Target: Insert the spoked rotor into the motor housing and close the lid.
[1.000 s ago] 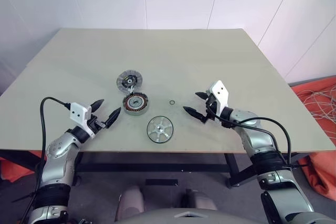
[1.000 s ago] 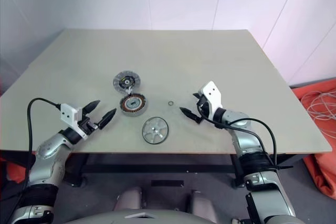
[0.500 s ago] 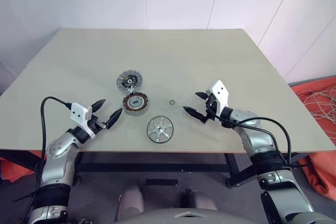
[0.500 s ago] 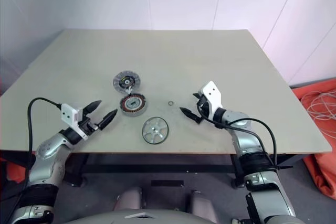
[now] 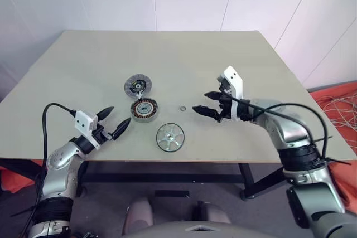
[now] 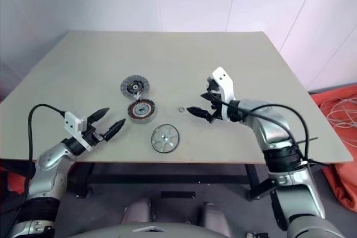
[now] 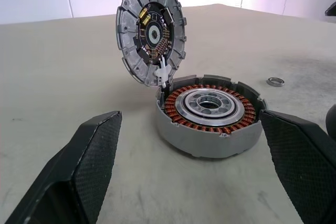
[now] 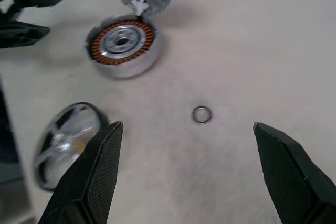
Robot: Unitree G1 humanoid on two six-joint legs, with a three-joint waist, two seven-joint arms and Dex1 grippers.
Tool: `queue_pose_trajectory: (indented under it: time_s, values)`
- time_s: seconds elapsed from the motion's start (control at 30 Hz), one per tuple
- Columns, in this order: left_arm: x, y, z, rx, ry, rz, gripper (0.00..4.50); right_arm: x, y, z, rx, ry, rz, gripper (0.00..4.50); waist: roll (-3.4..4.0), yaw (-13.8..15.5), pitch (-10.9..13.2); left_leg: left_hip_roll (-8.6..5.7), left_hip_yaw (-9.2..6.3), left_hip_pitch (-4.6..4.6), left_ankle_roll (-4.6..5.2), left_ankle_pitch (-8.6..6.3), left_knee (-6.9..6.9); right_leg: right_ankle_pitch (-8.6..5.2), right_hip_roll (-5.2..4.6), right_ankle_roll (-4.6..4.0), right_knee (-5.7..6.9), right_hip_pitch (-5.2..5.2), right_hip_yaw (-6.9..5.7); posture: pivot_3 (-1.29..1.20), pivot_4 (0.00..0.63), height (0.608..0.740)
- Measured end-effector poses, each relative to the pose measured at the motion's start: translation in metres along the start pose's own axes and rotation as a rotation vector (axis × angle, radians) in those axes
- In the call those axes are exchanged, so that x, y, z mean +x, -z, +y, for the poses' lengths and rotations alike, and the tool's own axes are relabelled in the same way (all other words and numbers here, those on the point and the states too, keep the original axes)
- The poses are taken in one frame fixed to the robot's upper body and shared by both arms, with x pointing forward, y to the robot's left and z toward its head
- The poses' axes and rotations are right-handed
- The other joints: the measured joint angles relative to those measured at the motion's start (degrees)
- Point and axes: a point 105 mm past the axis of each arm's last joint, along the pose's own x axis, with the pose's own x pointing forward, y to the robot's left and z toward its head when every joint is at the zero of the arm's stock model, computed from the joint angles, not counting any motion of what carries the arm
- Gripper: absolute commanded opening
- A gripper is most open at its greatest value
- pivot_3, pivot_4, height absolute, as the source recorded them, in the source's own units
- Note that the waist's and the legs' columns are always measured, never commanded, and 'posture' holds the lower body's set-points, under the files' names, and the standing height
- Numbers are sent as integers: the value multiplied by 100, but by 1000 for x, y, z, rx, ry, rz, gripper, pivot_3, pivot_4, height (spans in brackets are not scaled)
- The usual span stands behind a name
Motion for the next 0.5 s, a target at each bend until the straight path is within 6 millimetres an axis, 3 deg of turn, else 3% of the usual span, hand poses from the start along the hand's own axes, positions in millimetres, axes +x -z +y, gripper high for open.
queue_pose_trajectory:
  time_s: [0.2,0.37,0.5]
  values:
    - [1,-1,-2,2,16,-6,4474,8,9,33,76,-94,263,4500,1,3,0,-1,-3,-1,-9,5,0,0,0,0,2,-2,1,0,0,740]
    - [3,-1,-5,1,28,-6,4474,21,18,53,157,-149,350,4500,1,10,0,-1,-4,-3,-29,17,0,-3,-1,4,4,-5,1,0,0,740]
    - [5,0,-7,-2,33,-9,4474,32,28,51,239,-137,384,4500,-1,13,0,-2,-6,-4,-42,25,-2,-7,-2,12,4,-5,1,0,0,740]
